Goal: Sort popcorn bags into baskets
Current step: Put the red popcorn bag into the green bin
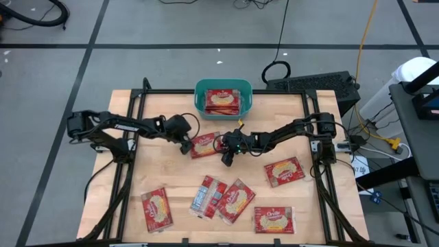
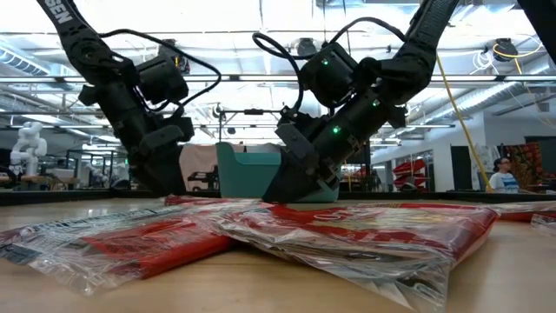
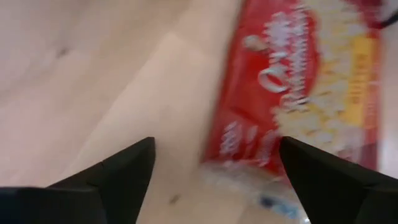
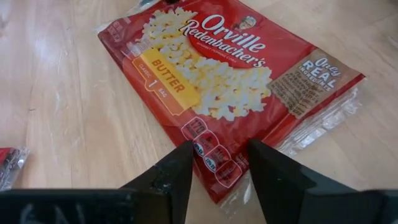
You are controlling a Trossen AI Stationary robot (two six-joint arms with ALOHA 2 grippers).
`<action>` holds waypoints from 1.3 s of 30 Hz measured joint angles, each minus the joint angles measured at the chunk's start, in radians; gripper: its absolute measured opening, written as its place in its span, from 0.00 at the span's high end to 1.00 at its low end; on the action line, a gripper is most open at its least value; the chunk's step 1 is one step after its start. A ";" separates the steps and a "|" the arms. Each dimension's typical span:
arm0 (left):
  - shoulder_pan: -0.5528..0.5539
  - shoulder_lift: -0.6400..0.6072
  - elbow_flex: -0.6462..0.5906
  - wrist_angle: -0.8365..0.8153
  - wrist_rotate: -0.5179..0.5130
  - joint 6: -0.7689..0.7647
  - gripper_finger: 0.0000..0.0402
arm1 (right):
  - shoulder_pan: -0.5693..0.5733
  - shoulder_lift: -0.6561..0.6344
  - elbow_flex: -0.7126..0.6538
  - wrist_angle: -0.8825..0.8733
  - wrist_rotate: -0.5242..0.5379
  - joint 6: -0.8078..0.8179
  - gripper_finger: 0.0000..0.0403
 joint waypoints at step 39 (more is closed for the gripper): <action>-0.189 -0.322 0.001 0.033 -0.226 0.550 0.97 | -0.015 -0.272 -0.025 -0.168 0.079 -0.115 0.32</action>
